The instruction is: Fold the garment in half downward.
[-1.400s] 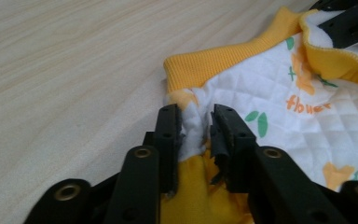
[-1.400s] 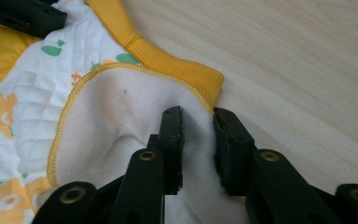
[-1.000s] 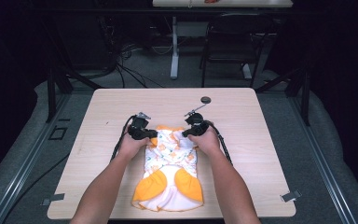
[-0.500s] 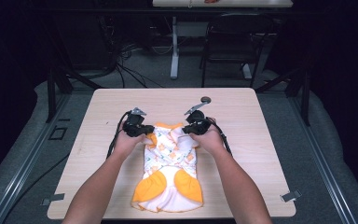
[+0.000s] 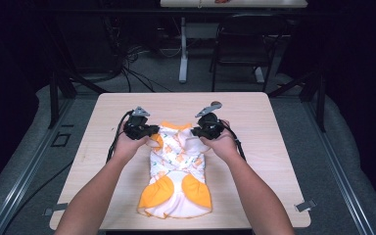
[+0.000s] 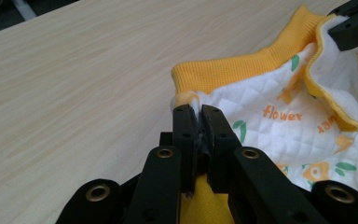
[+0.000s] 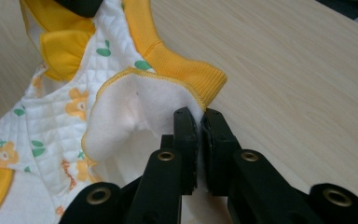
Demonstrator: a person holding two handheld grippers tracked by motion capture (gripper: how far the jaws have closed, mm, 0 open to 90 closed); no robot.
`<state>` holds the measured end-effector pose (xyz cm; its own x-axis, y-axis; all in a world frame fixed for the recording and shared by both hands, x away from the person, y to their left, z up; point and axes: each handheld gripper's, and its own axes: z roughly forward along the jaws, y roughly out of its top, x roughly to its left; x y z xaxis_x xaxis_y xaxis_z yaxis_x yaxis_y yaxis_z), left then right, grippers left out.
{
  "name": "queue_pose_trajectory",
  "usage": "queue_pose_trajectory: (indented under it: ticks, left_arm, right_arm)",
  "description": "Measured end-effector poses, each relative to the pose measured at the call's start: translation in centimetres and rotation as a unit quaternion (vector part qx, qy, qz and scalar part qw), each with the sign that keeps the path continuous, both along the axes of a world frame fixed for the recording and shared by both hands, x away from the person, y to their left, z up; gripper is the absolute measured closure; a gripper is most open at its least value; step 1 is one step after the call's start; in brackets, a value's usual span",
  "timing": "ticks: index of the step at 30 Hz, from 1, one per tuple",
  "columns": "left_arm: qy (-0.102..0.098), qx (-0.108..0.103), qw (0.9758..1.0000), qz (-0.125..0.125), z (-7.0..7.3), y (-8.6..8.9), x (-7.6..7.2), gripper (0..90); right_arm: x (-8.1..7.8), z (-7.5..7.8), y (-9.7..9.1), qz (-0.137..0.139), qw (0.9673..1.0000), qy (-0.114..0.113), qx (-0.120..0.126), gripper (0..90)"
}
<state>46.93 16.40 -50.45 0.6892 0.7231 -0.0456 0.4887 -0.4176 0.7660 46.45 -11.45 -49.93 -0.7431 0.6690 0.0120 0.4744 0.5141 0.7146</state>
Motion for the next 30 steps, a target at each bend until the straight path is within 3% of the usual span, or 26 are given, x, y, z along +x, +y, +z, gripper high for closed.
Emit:
queue_pose_trajectory:
  ticks: [4,12,14,21,30]
  left_arm:
    - [-0.007,0.002,1.0,-0.001,0.8,0.1,0.0,85.0]
    - [-0.022,-0.003,0.9997,0.004,2.4,0.9,-0.1,85.0]
    - [-0.035,-0.013,0.9993,0.01,3.2,1.1,-0.2,85.0]
    - [-0.062,-0.016,0.9979,0.011,5.1,1.3,-0.5,84.9]
    - [-0.065,-0.004,0.9979,-0.001,5.1,0.8,-1.1,84.9]
  right_arm:
    - [-0.1,1.1,0.3,0.004,0.9998,-0.015,-0.014,84.7]
    - [-0.4,3.0,1.0,0.009,0.9992,-0.036,-0.017,84.8]
    - [-0.5,3.8,1.2,0.012,0.9986,-0.05,-0.016,84.7]
    - [-0.7,5.9,1.2,0.012,0.9968,-0.079,-0.011,84.7]
    - [-1.2,6.0,0.9,0.014,0.9958,-0.088,-0.018,84.6]
